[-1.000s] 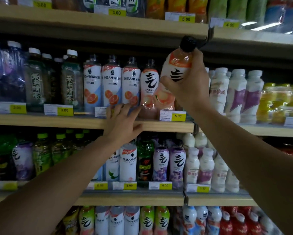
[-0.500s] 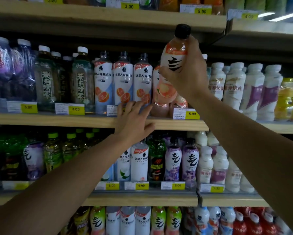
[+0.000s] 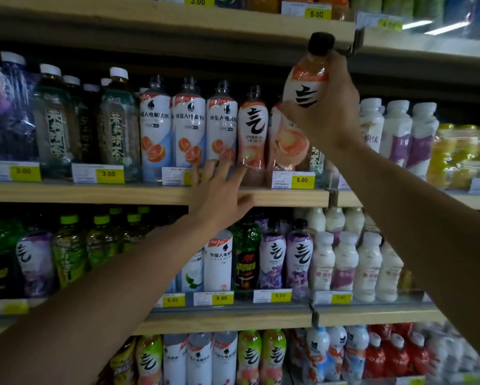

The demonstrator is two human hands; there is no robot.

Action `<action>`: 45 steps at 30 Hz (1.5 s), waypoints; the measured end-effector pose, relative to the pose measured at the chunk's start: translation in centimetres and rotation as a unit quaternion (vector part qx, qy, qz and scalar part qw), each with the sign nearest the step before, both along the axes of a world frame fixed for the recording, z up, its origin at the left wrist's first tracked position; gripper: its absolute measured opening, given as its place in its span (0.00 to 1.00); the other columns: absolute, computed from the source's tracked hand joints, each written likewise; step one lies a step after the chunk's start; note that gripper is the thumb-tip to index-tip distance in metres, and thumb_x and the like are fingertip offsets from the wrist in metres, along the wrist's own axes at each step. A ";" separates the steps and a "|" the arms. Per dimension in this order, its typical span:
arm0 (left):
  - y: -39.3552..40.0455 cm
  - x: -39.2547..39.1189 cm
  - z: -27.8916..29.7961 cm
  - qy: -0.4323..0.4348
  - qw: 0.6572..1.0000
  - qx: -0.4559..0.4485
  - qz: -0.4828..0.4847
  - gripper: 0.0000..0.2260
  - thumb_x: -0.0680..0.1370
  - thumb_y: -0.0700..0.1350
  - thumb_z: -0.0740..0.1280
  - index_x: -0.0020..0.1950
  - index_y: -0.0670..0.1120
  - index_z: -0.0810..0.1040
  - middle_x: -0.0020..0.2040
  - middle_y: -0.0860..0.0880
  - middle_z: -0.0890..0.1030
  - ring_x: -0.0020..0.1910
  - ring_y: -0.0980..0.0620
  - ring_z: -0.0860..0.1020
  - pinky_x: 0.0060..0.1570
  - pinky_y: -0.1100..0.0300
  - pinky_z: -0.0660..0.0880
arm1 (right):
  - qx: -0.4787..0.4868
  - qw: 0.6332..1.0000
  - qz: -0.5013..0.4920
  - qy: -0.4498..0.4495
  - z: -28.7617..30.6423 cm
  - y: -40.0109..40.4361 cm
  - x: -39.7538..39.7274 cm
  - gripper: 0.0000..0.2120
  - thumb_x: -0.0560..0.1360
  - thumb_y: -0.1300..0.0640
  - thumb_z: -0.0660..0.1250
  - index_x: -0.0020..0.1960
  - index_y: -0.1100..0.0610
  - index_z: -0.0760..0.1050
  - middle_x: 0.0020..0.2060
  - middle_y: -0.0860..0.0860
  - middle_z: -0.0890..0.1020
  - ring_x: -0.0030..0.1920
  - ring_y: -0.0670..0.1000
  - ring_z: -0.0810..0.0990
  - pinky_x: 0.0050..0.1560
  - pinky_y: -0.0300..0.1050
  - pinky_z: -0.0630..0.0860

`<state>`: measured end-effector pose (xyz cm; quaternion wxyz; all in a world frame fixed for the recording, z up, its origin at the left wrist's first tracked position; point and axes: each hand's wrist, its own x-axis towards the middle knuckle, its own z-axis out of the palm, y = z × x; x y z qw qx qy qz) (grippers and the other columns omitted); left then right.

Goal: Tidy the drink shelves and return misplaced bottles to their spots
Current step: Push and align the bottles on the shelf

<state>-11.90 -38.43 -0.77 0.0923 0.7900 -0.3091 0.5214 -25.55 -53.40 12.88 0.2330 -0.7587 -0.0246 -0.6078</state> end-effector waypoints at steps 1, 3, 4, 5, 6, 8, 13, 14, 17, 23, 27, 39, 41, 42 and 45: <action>-0.4 -0.2 0.1 -0.003 1.000 -0.001 -0.007 0.31 0.72 0.66 0.57 0.67 0.50 0.75 0.64 0.45 0.74 0.63 0.40 0.68 0.63 0.40 0.66 | 0.000 1.000 -0.003 0.004 -0.1 -0.3 0.0 0.39 0.66 0.51 0.78 0.72 0.54 0.64 0.63 0.50 0.77 0.61 0.49 0.77 0.60 0.49 0.78; -1.1 -0.4 0.3 -0.005 1.000 -0.002 -0.024 0.31 0.71 0.66 0.56 0.67 0.50 0.76 0.63 0.45 0.74 0.63 0.40 0.69 0.63 0.41 0.66 | 0.003 1.000 -0.006 0.016 -0.4 -0.9 0.2 0.40 0.67 0.51 0.78 0.73 0.54 0.63 0.64 0.51 0.76 0.62 0.49 0.77 0.61 0.49 0.77; -1.4 -0.5 0.5 -0.002 1.000 -0.002 -0.028 0.31 0.71 0.66 0.57 0.67 0.50 0.75 0.63 0.45 0.75 0.63 0.40 0.69 0.62 0.42 0.66 | 0.001 1.000 -0.005 0.019 -0.6 -1.1 0.4 0.40 0.67 0.51 0.78 0.73 0.54 0.63 0.64 0.51 0.76 0.62 0.50 0.77 0.61 0.49 0.77; -1.6 -0.5 0.7 0.003 1.000 -0.001 -0.028 0.31 0.71 0.66 0.57 0.67 0.50 0.75 0.63 0.45 0.74 0.64 0.40 0.69 0.62 0.42 0.66 | -0.002 1.000 -0.005 0.020 -0.7 -1.3 0.6 0.41 0.66 0.51 0.78 0.74 0.53 0.62 0.65 0.51 0.75 0.62 0.50 0.77 0.60 0.51 0.78; -1.9 -0.5 0.9 0.010 1.000 -0.002 -0.026 0.32 0.71 0.66 0.56 0.68 0.50 0.75 0.63 0.45 0.74 0.64 0.40 0.69 0.61 0.43 0.66 | -0.005 1.000 -0.003 0.022 -0.8 -1.5 0.8 0.42 0.66 0.51 0.78 0.74 0.53 0.62 0.65 0.51 0.75 0.62 0.51 0.76 0.60 0.51 0.78; -2.1 -0.5 1.2 0.020 0.999 -0.012 -0.028 0.31 0.72 0.66 0.55 0.67 0.50 0.75 0.63 0.45 0.74 0.65 0.40 0.68 0.60 0.43 0.66 | -0.004 0.999 0.004 0.032 -0.9 -1.8 1.3 0.42 0.67 0.52 0.78 0.75 0.53 0.61 0.66 0.51 0.74 0.63 0.51 0.76 0.60 0.51 0.78; -2.4 -0.4 0.9 0.011 0.999 -0.028 -0.029 0.30 0.73 0.66 0.56 0.66 0.49 0.77 0.61 0.45 0.76 0.63 0.40 0.70 0.58 0.44 0.67 | 0.020 0.999 0.029 0.037 -1.3 -2.8 2.6 0.41 0.68 0.53 0.77 0.75 0.52 0.61 0.65 0.50 0.74 0.63 0.50 0.75 0.61 0.53 0.77; -2.4 -0.3 0.8 0.009 0.999 -0.029 -0.028 0.29 0.73 0.65 0.57 0.66 0.49 0.77 0.60 0.45 0.76 0.62 0.40 0.70 0.58 0.43 0.68 | 0.024 0.998 0.033 0.040 -1.3 -2.9 2.8 0.41 0.68 0.52 0.77 0.75 0.53 0.61 0.65 0.50 0.74 0.63 0.49 0.75 0.61 0.52 0.77; -2.5 -0.2 0.7 0.007 0.999 -0.031 -0.027 0.29 0.73 0.65 0.58 0.65 0.48 0.77 0.60 0.45 0.76 0.62 0.40 0.70 0.58 0.43 0.69 | 0.014 0.998 0.031 0.054 -1.0 -3.0 3.4 0.41 0.69 0.50 0.77 0.75 0.55 0.61 0.66 0.52 0.72 0.63 0.46 0.72 0.62 0.44 0.74; -2.4 -0.2 0.7 0.006 0.999 -0.034 -0.032 0.28 0.74 0.65 0.58 0.66 0.49 0.76 0.60 0.46 0.76 0.62 0.41 0.70 0.58 0.43 0.69 | -0.006 0.994 -0.017 0.106 0.3 -2.9 4.8 0.39 0.67 0.45 0.78 0.72 0.54 0.65 0.68 0.54 0.68 0.66 0.54 0.70 0.60 0.41 0.69; -2.5 -0.2 0.5 -0.003 0.998 -0.042 -0.035 0.29 0.73 0.65 0.58 0.65 0.49 0.77 0.59 0.46 0.76 0.62 0.40 0.71 0.59 0.42 0.69 | 0.007 0.989 -0.011 0.144 0.3 -3.1 5.5 0.47 0.65 0.51 0.80 0.76 0.55 0.59 0.66 0.54 0.74 0.64 0.54 0.75 0.62 0.50 0.75; -2.4 0.3 0.4 -0.031 0.998 -0.044 -0.043 0.27 0.74 0.64 0.60 0.64 0.49 0.77 0.57 0.46 0.76 0.59 0.40 0.72 0.57 0.43 0.70 | -0.115 0.967 -0.169 0.154 0.8 -3.2 6.0 0.46 0.70 0.45 0.75 0.79 0.49 0.53 0.67 0.56 0.74 0.74 0.62 0.61 0.71 0.60 0.62; -2.4 0.2 0.3 -0.029 0.998 -0.045 -0.046 0.27 0.74 0.64 0.60 0.65 0.49 0.77 0.57 0.46 0.76 0.60 0.41 0.72 0.57 0.43 0.70 | -0.145 0.950 -0.225 0.163 0.8 -3.5 6.2 0.45 0.71 0.40 0.72 0.79 0.50 0.52 0.67 0.57 0.75 0.76 0.62 0.57 0.75 0.63 0.53; -2.4 0.2 0.3 -0.026 0.998 -0.045 -0.046 0.27 0.74 0.64 0.60 0.65 0.49 0.77 0.58 0.46 0.76 0.60 0.41 0.72 0.58 0.43 0.70 | -0.159 0.942 -0.243 0.169 0.8 -3.7 6.3 0.45 0.72 0.39 0.70 0.80 0.51 0.50 0.68 0.57 0.75 0.77 0.61 0.56 0.76 0.63 0.48; -2.4 0.2 0.3 -0.020 0.998 -0.043 -0.040 0.27 0.74 0.64 0.60 0.65 0.49 0.77 0.58 0.46 0.76 0.60 0.41 0.71 0.58 0.42 0.70 | -0.196 0.920 -0.286 0.185 0.7 -4.2 6.8 0.44 0.75 0.34 0.63 0.81 0.52 0.46 0.70 0.57 0.73 0.79 0.60 0.52 0.76 0.65 0.42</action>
